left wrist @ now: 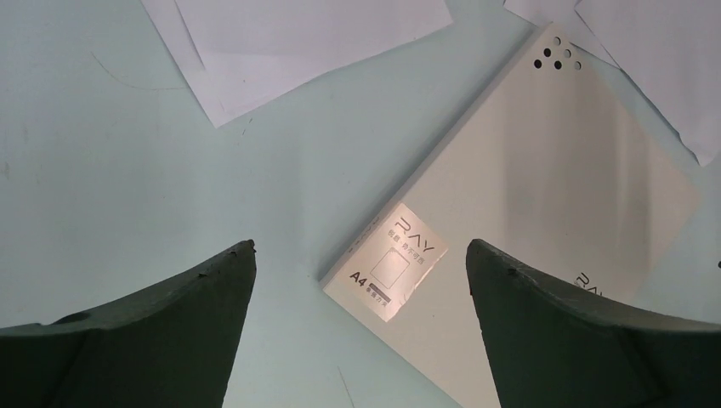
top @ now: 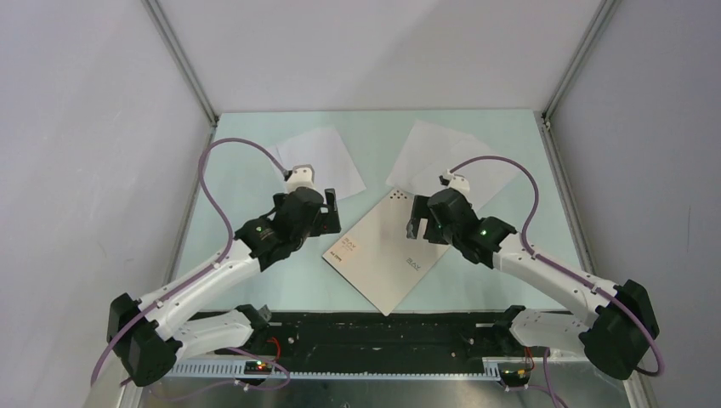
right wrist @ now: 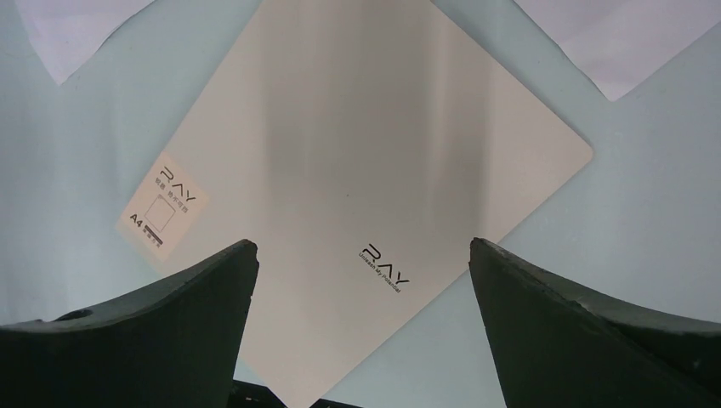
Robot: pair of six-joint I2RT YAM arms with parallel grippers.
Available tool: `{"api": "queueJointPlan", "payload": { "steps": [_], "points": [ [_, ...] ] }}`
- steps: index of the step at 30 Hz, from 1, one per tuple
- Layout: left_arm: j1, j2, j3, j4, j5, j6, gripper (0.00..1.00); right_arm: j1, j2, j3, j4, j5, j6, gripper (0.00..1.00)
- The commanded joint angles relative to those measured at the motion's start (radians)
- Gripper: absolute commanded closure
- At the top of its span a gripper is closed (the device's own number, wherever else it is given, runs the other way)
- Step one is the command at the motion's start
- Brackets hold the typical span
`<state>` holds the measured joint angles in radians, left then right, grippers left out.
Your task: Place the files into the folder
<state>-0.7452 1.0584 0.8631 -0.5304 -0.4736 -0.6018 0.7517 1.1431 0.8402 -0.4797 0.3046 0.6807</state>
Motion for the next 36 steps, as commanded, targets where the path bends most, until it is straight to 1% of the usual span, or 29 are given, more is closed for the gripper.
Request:
{"api": "queueJointPlan", "payload": {
  "steps": [1, 4, 7, 11, 13, 14, 15, 16, 17, 20, 23, 25, 27, 29, 31, 36],
  "points": [
    [0.0, -0.013, 0.035, 0.025, -0.007, 0.025, 0.02, -0.013, -0.02, 0.02, 0.021, -0.008, 0.018, 0.0],
    [0.0, -0.005, 0.034, 0.027, 0.014, 0.034, 0.02, -0.018, -0.021, 0.015, 0.012, -0.014, 0.023, 0.0],
    [0.001, 0.002, 0.023, 0.027, 0.035, 0.013, 0.02, -0.023, -0.026, -0.002, 0.017, -0.04, 0.028, 0.0],
    [0.001, 0.009, -0.028, 0.03, 0.091, -0.089, 0.02, -0.032, -0.058, -0.042, 0.016, -0.057, 0.043, 0.0],
    [0.001, 0.008, -0.072, 0.044, 0.157, -0.17, 0.02, -0.036, -0.099, -0.074, 0.032, -0.059, 0.055, 0.0],
    [0.0, -0.001, -0.095, 0.079, 0.184, -0.229, 0.02, -0.036, -0.108, -0.086, 0.039, -0.064, 0.061, 0.0],
    [-0.001, -0.009, -0.149, 0.107, 0.229, -0.259, 0.02, -0.037, -0.125, -0.109, 0.053, -0.066, 0.07, 0.0],
    [-0.005, -0.028, -0.177, 0.163, 0.246, -0.321, 0.02, -0.037, -0.131, -0.122, 0.06, -0.073, 0.074, 0.0],
    [-0.007, -0.038, -0.233, 0.189, 0.267, -0.35, 0.02, -0.037, -0.142, -0.147, 0.073, -0.076, 0.085, 0.0],
    [-0.017, -0.101, -0.328, 0.254, 0.262, -0.498, 0.02, -0.037, -0.154, -0.185, 0.085, -0.087, 0.113, 0.0],
    [-0.027, -0.173, -0.436, 0.296, 0.22, -0.575, 0.02, -0.034, -0.172, -0.224, 0.1, -0.09, 0.128, 0.0],
    [-0.028, -0.221, -0.496, 0.344, 0.203, -0.596, 0.02, -0.032, -0.184, -0.249, 0.118, -0.094, 0.134, 0.0],
    [-0.023, -0.252, -0.552, 0.451, 0.215, -0.618, 0.02, -0.033, -0.189, -0.268, 0.133, -0.1, 0.133, 0.0],
    [-0.019, -0.25, -0.595, 0.533, 0.23, -0.646, 0.02, -0.033, -0.189, -0.277, 0.142, -0.105, 0.132, 0.0],
    [-0.017, -0.238, -0.622, 0.586, 0.236, -0.675, 0.06, -0.032, -0.19, -0.285, 0.149, -0.108, 0.133, 0.0],
    [-0.012, -0.206, -0.655, 0.648, 0.244, -0.702, 0.13, -0.032, -0.191, -0.3, 0.163, -0.111, 0.138, 0.0]
  ]
}}
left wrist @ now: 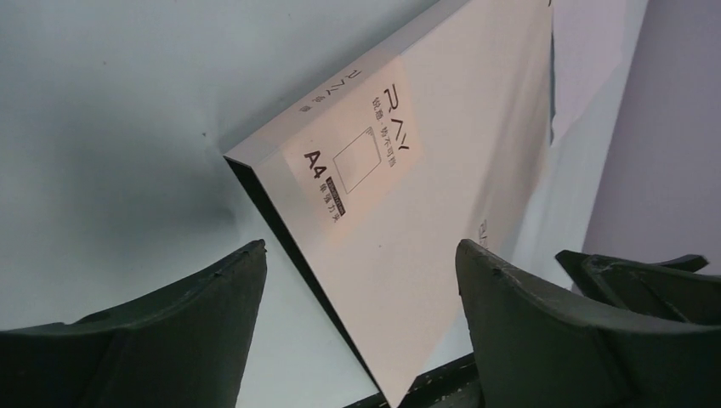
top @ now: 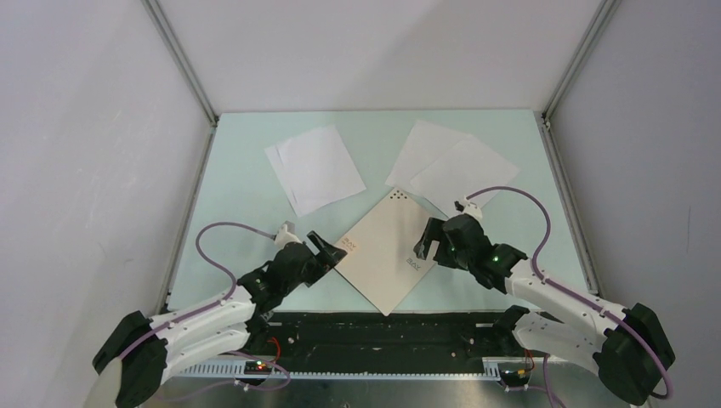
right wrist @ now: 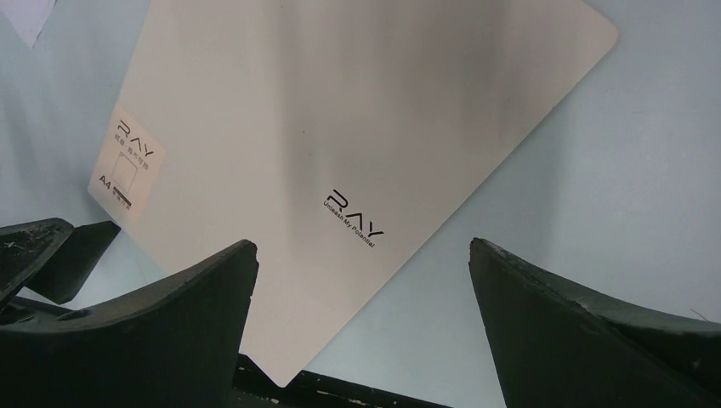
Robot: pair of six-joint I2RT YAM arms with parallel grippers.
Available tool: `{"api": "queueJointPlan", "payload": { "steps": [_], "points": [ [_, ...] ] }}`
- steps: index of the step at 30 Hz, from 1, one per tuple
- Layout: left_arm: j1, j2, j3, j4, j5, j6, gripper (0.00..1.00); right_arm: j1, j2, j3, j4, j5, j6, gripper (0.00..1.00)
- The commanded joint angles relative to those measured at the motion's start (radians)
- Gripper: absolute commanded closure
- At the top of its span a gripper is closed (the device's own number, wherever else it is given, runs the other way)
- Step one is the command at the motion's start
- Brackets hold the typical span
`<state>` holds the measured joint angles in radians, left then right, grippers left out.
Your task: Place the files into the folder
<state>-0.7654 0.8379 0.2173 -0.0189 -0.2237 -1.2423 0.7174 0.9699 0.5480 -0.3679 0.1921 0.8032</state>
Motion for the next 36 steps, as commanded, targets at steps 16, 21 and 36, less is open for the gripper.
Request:
{"api": "queueJointPlan", "payload": {
  "steps": [16, 21, 36],
  "points": [
    [0.042, 0.04, -0.035, 0.14, 0.044, -0.107, 0.3, 0.001, 0.003, -0.021, 0.068, -0.003, 0.026, 0.0],
    [0.047, -0.013, -0.042, 0.028, 0.032, -0.106, 0.3, 0.001, 0.008, -0.036, 0.08, -0.005, 0.035, 0.0],
    [0.082, 0.062, -0.032, 0.14, 0.082, -0.083, 0.31, 0.011, 0.043, -0.04, 0.098, -0.009, 0.039, 0.0]
  ]
}}
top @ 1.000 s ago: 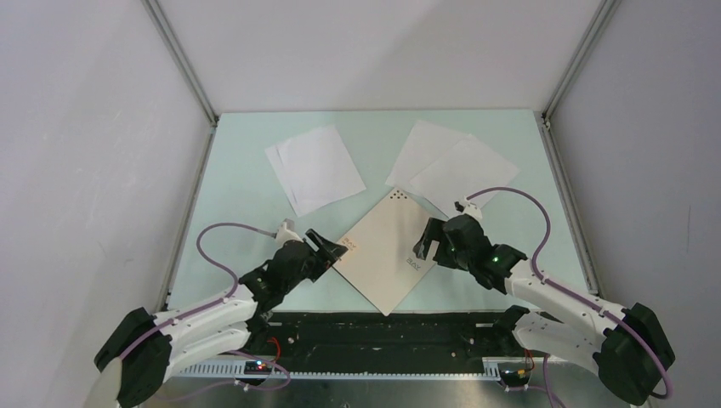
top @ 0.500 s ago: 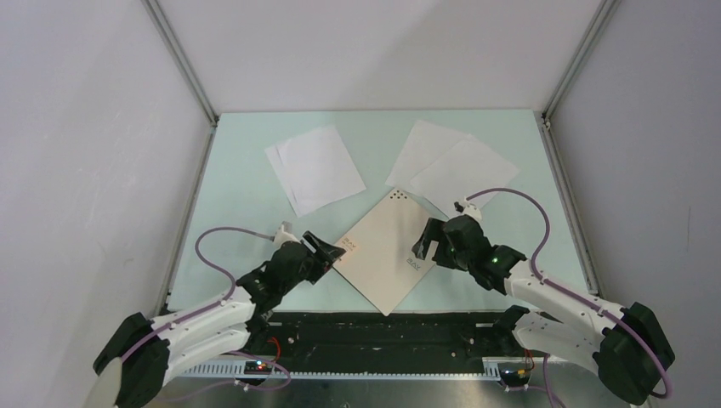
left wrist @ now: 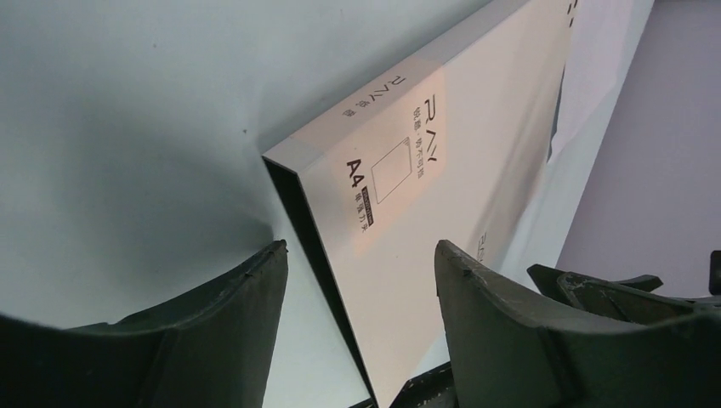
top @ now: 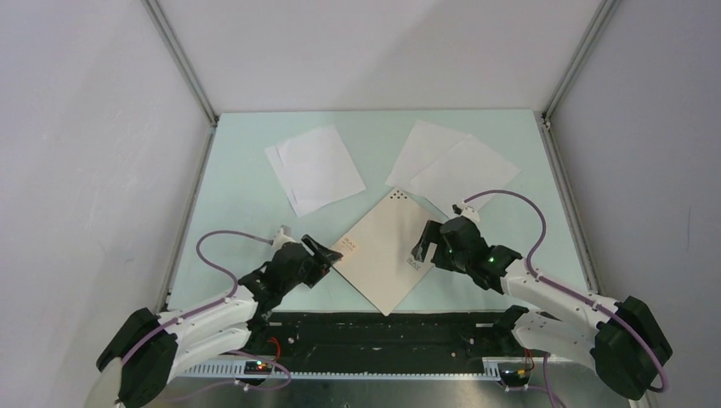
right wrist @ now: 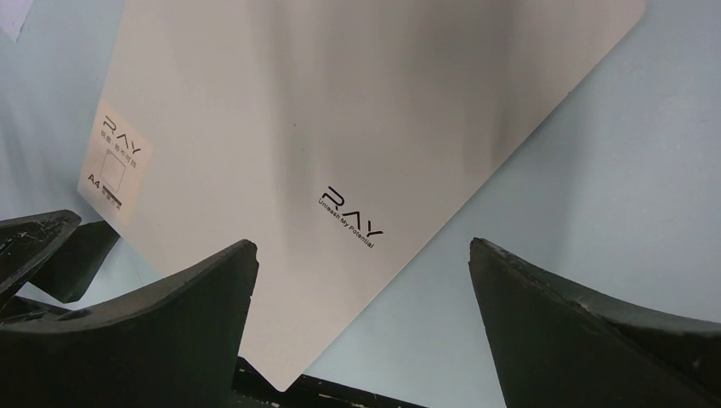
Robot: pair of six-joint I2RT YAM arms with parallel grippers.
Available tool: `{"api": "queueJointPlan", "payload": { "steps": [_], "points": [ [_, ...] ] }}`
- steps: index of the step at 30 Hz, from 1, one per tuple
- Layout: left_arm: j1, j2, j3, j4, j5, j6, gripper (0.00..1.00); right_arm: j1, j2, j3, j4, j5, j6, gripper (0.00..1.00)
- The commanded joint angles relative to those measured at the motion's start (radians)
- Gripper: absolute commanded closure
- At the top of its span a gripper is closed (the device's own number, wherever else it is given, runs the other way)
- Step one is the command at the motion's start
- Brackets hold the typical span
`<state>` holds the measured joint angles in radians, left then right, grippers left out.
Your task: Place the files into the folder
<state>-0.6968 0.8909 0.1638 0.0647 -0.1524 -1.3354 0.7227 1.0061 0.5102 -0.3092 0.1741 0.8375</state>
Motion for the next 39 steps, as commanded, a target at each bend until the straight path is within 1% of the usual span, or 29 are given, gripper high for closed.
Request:
{"api": "queueJointPlan", "payload": {
  "steps": [1, 11, 16, 20, 22, 24, 27, 29, 30, 31, 32, 34, 39],
  "points": [
    [0.015, 0.014, 0.02, 0.068, 0.014, 0.011, 0.32, 0.005, 0.009, -0.002, 0.039, 0.009, 0.005, 0.0],
    [0.027, 0.042, 0.002, 0.128, 0.043, -0.006, 0.37, 0.007, 0.031, -0.003, 0.05, 0.011, 0.006, 0.0],
    [0.031, 0.099, -0.032, 0.247, 0.068, -0.042, 0.4, 0.013, 0.05, -0.002, 0.056, 0.013, 0.007, 0.0],
    [0.032, 0.123, -0.057, 0.298, 0.073, -0.07, 0.44, 0.016, 0.058, -0.003, 0.062, 0.014, 0.005, 0.0],
    [0.033, 0.131, -0.07, 0.319, 0.076, -0.088, 0.49, 0.016, 0.058, -0.008, 0.068, 0.014, 0.008, 0.0],
    [0.032, 0.141, -0.077, 0.33, 0.079, -0.105, 0.59, 0.017, 0.052, -0.017, 0.076, 0.014, 0.012, 0.0],
    [0.034, 0.162, -0.081, 0.345, 0.088, -0.134, 0.67, 0.017, 0.038, -0.031, 0.08, 0.014, 0.02, 0.0],
    [0.034, 0.175, -0.085, 0.36, 0.098, -0.157, 0.75, 0.015, 0.027, -0.041, 0.081, 0.015, 0.024, 0.0],
    [0.033, 0.179, -0.087, 0.365, 0.106, -0.164, 0.82, 0.014, 0.015, -0.047, 0.08, 0.016, 0.026, 0.0],
    [0.033, 0.182, -0.089, 0.369, 0.11, -0.182, 0.87, 0.013, 0.009, -0.051, 0.077, 0.017, 0.029, 0.0],
    [0.033, 0.182, -0.09, 0.371, 0.118, -0.194, 0.96, 0.007, -0.003, -0.057, 0.076, 0.016, 0.033, 0.0],
    [0.033, 0.178, -0.093, 0.373, 0.129, -0.23, 1.0, -0.008, -0.031, -0.07, 0.068, 0.005, 0.044, 0.0],
    [0.035, 0.115, -0.133, 0.38, 0.142, -0.348, 1.0, -0.058, -0.133, -0.127, 0.062, -0.062, 0.099, 0.0]
  ]
}}
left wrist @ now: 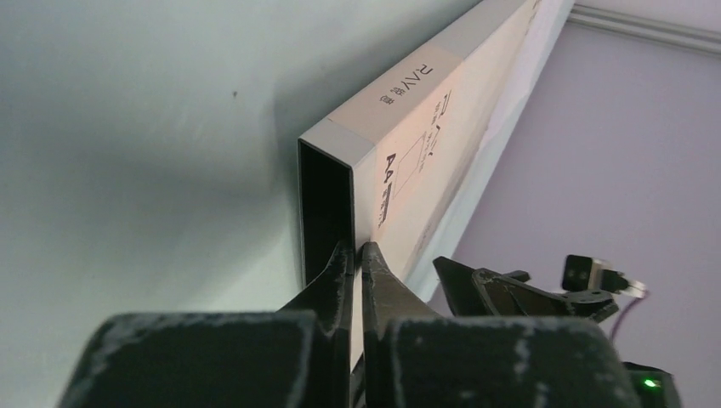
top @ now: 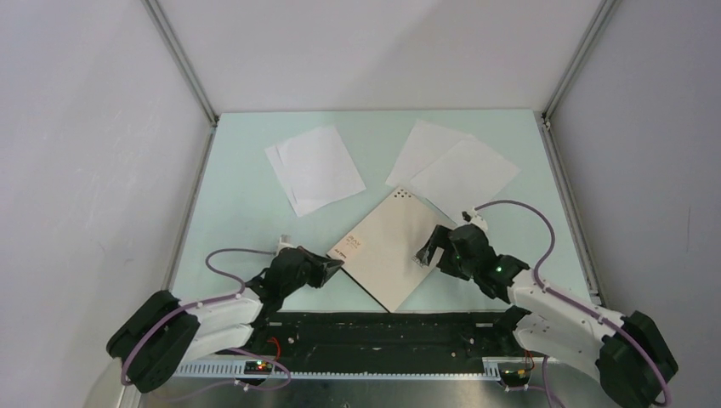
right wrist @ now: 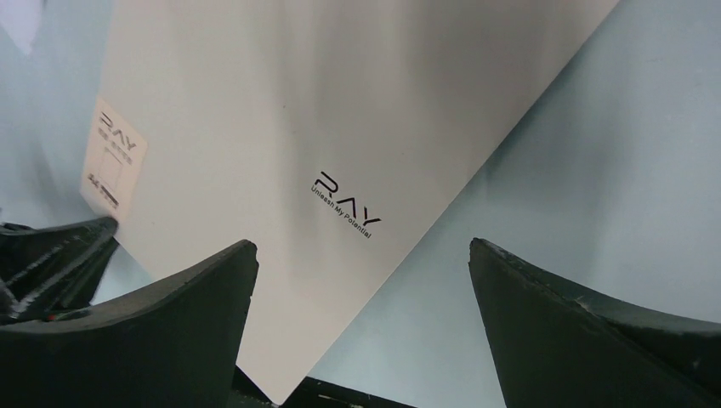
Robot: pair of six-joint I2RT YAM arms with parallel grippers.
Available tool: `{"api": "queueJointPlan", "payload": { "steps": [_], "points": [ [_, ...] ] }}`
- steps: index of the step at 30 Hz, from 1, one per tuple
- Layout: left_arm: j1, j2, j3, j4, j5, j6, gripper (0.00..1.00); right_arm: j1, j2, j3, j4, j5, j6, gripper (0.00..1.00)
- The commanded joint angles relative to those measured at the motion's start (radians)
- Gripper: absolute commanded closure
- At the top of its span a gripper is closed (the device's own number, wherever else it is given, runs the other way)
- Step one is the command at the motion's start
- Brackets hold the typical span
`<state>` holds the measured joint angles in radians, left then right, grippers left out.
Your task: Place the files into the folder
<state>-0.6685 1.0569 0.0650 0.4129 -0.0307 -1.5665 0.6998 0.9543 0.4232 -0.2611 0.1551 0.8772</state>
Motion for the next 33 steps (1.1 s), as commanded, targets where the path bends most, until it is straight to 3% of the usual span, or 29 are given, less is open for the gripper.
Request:
{"api": "queueJointPlan", "payload": {
  "steps": [1, 7, 15, 19, 22, 26, 29, 33],
  "points": [
    [0.007, -0.063, -0.038, 0.032, 0.022, -0.128, 1.0, -0.051, -0.119, -0.062, 0.019, -0.069, 0.084, 0.0],
    [0.008, -0.15, -0.059, 0.032, 0.047, -0.217, 1.0, -0.099, -0.235, -0.167, 0.079, -0.183, 0.203, 0.0],
    [0.01, -0.194, -0.093, 0.031, 0.077, -0.248, 1.0, -0.125, -0.224, -0.268, 0.287, -0.294, 0.344, 0.02],
    [0.009, -0.2, -0.099, 0.031, 0.082, -0.251, 1.0, -0.125, -0.256, -0.275, 0.275, -0.316, 0.389, 0.05],
    [0.01, -0.202, -0.098, 0.03, 0.081, -0.251, 1.0, -0.125, -0.34, -0.253, 0.102, -0.28, 0.397, 0.06],
    [0.01, -0.208, -0.098, 0.029, 0.084, -0.253, 1.0, -0.138, -0.461, -0.248, 0.009, -0.245, 0.396, 0.06],
    [0.01, -0.214, -0.099, 0.026, 0.087, -0.252, 1.0, -0.153, -0.473, -0.265, 0.057, -0.263, 0.409, 0.07],
    [0.009, -0.219, -0.097, 0.023, 0.089, -0.254, 1.0, -0.173, -0.375, -0.263, 0.185, -0.315, 0.418, 0.08]
  ]
}}
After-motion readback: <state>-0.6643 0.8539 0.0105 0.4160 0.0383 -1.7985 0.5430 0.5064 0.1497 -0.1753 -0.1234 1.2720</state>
